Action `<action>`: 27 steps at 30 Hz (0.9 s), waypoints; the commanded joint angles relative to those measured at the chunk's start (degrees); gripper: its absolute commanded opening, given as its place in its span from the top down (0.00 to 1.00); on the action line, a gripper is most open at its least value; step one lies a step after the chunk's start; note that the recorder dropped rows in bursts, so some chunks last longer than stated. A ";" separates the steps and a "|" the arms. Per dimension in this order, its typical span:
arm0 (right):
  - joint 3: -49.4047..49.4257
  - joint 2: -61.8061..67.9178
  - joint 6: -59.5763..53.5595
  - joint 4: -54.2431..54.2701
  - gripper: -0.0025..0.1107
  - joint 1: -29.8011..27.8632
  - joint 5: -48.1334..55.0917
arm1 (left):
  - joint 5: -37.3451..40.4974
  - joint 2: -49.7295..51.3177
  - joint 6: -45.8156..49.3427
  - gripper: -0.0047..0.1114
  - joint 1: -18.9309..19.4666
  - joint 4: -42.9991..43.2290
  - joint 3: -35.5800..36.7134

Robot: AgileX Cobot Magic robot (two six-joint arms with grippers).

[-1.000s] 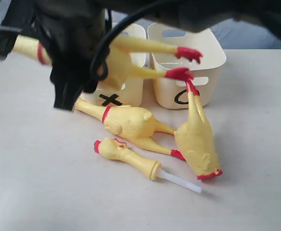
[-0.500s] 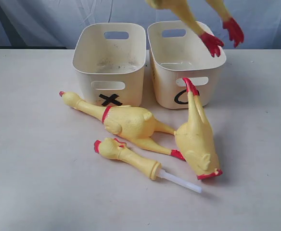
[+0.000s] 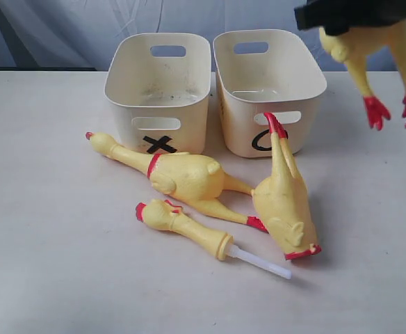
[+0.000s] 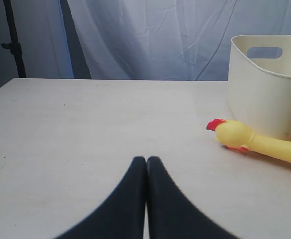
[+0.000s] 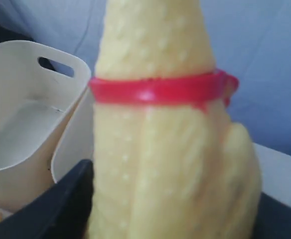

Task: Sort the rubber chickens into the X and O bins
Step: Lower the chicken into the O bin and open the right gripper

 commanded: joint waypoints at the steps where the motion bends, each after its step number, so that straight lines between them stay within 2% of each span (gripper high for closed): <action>1: 11.09 -0.35 0.22 1.31 0.98 -5.86 -31.39 | -0.76 -0.30 -0.24 0.96 -0.20 0.00 -0.14; 4: 9.30 2.50 2.47 5.56 0.98 -9.77 -42.80 | -0.76 -0.30 -0.24 0.96 -0.20 0.00 -0.14; 8: 4.59 6.95 12.15 3.92 0.98 -11.96 -50.46 | -0.76 -0.30 -0.24 0.96 -0.20 0.00 -0.14; 13: -5.52 23.82 20.33 -0.09 0.98 -11.96 -55.78 | -0.76 -0.30 -0.24 0.96 -0.20 0.00 -0.14; 17: -12.04 34.97 23.54 -0.31 0.98 -11.96 -52.22 | -0.76 -0.30 -0.24 0.96 -0.20 0.00 -0.14; 19: -14.92 35.89 21.99 -3.59 0.83 -11.96 -48.39 | -0.76 -0.30 -0.24 0.96 -0.20 0.00 -0.14; 21: -16.58 36.12 22.01 -5.75 0.57 -11.96 -45.16 | -0.76 -0.30 -0.24 0.96 -0.20 0.00 -0.14; 22: -16.90 36.12 22.01 -6.10 0.48 -11.96 -44.15 | -0.76 -0.30 -0.24 0.96 -0.20 0.00 -0.14; 27: -16.90 35.21 28.87 -11.66 0.47 -11.96 -41.47 | -0.76 -0.30 -0.24 0.96 -0.20 0.00 -0.14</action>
